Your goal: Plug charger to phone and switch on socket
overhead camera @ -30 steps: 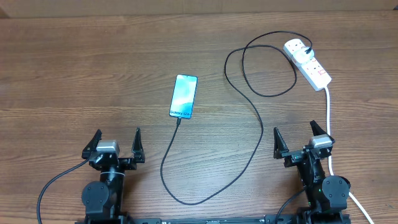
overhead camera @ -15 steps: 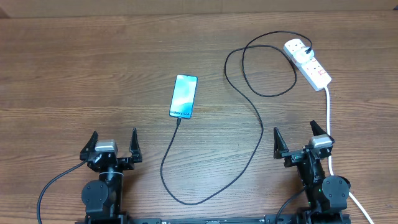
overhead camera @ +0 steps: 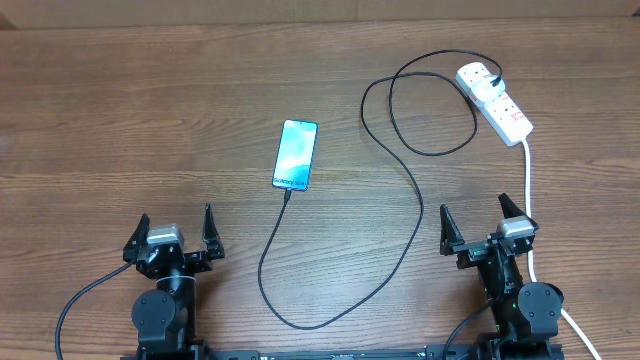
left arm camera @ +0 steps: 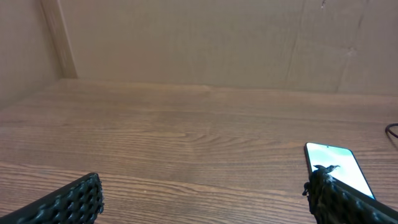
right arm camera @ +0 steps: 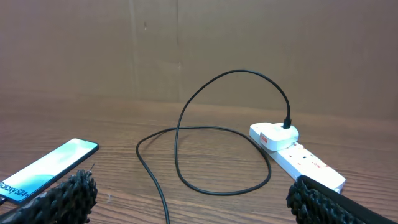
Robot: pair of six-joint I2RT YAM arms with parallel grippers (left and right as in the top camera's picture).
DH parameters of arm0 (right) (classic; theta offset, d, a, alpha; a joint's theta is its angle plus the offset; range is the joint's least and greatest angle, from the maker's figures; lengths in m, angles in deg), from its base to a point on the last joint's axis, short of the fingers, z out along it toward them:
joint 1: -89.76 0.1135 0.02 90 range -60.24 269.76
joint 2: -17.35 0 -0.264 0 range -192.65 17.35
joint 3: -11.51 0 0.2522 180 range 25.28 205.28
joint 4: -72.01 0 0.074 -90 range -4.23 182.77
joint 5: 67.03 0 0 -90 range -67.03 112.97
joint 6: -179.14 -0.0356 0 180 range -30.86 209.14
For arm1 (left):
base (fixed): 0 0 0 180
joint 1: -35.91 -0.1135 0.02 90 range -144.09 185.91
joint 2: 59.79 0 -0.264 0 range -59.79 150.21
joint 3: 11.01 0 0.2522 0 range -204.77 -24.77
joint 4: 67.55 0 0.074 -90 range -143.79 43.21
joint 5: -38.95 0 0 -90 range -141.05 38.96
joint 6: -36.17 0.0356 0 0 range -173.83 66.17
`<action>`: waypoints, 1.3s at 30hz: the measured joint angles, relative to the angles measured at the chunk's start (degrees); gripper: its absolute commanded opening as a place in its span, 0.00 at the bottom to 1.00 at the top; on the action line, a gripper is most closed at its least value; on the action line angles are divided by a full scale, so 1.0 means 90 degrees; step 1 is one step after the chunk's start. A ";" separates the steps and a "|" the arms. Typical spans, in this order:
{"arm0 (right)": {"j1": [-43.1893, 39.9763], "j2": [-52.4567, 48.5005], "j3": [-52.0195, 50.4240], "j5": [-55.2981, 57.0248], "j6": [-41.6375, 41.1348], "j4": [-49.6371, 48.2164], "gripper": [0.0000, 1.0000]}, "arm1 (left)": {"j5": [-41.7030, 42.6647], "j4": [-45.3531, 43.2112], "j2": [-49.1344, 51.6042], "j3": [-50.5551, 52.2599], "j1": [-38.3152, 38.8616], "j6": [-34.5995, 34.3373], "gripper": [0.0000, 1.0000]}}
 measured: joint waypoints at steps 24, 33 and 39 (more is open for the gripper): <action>0.0000 0.0000 0.0000 -0.0002 0.0000 0.0000 1.00 | 0.0172 0.0027 0.0000 0.0000 0.0000 0.0206 1.00; 0.0000 0.0000 0.0000 -0.0002 0.0002 -0.0002 1.00 | 0.0172 0.0024 0.0000 0.0000 0.0000 0.0061 1.00; 0.0000 0.0000 0.0000 -0.0002 0.0000 -0.0002 1.00 | 0.0172 0.0024 0.0000 0.0000 0.0000 0.0061 1.00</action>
